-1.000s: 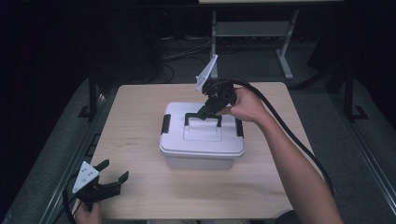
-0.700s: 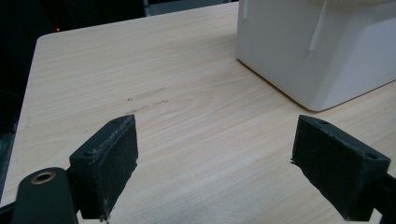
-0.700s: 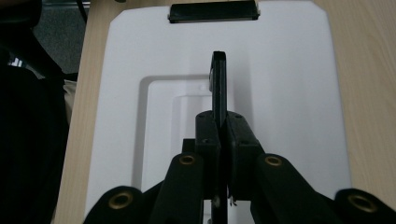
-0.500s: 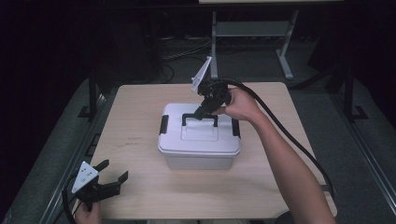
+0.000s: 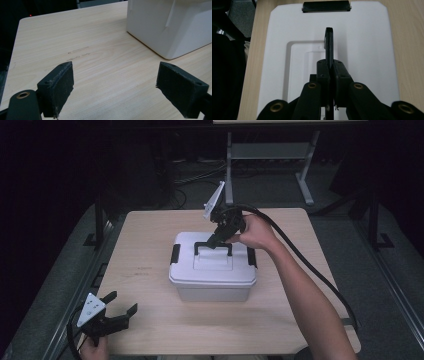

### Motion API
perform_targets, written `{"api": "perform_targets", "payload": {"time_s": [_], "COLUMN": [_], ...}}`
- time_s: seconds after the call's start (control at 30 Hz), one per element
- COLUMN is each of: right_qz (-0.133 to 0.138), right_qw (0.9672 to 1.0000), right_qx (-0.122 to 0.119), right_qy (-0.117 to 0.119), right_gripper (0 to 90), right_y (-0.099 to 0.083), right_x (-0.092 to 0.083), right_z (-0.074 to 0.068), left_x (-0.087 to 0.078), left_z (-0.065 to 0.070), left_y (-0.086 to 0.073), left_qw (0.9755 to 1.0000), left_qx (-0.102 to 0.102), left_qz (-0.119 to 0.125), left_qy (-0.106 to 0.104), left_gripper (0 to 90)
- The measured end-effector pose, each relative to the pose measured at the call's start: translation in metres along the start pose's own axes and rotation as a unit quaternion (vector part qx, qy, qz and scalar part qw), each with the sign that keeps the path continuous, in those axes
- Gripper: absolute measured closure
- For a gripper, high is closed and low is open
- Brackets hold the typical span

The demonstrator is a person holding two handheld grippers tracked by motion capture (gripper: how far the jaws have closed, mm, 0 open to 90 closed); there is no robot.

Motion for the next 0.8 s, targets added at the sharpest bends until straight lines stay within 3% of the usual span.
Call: {"api": "perform_targets", "payload": {"time_s": [0.4, 0.8], "right_qz": [-0.005, 0.014], "right_qw": [1.0000, 0.9998], "right_qx": [0.002, 0.013], "right_qy": [0.006, 0.010], "right_gripper": [84.6, 84.3], "right_y": [0.0006, -0.0066], "right_x": [0.0066, 0.0058], "right_z": [0.0010, 0.0037], "left_x": [-0.0002, -0.0013], "left_z": [-0.0006, -0.0015], "left_y": [-0.0003, -0.0011], "left_qw": [1.0000, 1.0000], "left_qx": [0.000, -0.005], "left_qz": [-0.001, 0.000], "left_qy": [0.000, 0.001], "left_gripper": [13.4, 13.4]}}
Point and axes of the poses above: each handheld gripper's, and its own axes: x roughly forward along the jaws, y roughly out of its top, z roughly to its right, the point moved 1 cm from there along x, roughly forward along the jaws, and after that the axes turned 1 degree about x, right-handed, at the moved point
